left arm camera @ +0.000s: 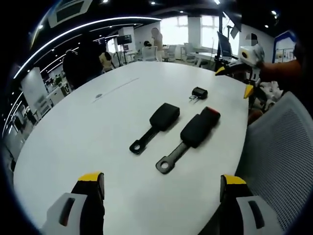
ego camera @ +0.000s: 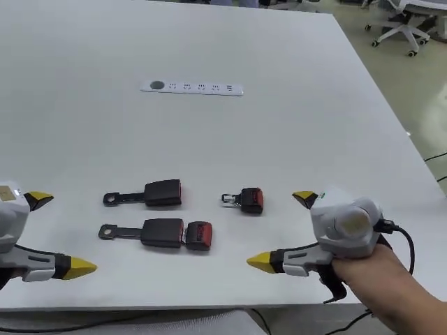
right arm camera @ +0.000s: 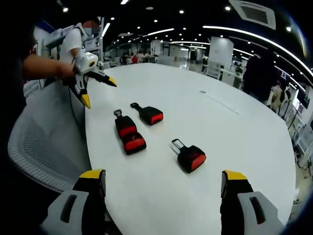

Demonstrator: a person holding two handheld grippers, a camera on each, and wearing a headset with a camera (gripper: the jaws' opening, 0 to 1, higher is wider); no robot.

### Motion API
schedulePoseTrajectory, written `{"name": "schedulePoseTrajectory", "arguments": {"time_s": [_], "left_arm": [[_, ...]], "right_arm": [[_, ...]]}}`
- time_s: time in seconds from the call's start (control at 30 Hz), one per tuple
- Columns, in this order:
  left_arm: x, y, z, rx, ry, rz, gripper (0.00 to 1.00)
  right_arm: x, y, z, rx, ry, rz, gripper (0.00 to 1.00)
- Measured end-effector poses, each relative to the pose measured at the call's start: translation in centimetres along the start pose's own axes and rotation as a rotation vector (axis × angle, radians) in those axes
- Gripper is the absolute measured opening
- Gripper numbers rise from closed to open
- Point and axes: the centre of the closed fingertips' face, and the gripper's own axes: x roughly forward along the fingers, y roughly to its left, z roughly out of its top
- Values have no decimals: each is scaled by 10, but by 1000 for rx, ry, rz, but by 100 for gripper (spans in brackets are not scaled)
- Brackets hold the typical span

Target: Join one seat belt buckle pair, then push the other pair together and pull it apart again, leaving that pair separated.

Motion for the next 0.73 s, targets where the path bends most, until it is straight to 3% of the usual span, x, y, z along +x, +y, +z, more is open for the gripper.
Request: {"name": "schedulePoseTrajectory", "arguments": {"time_s": [0.1, 0.23, 0.63, 0.73], "left_arm": [[-3, -4, 2, 0, -5, 8, 100], [-9, -1, 1, -5, -14, 27, 100], [-9, -8, 2, -14, -24, 41, 100], [-10, -16, 7, -24, -26, 35, 100]], "right_arm": [[-2, 2, 0, 6, 0, -1, 100], [-2, 4, -1, 5, -3, 0, 100], [-6, 8, 1, 30, -16, -29, 100], [-5, 9, 0, 38, -18, -35, 100]]}}
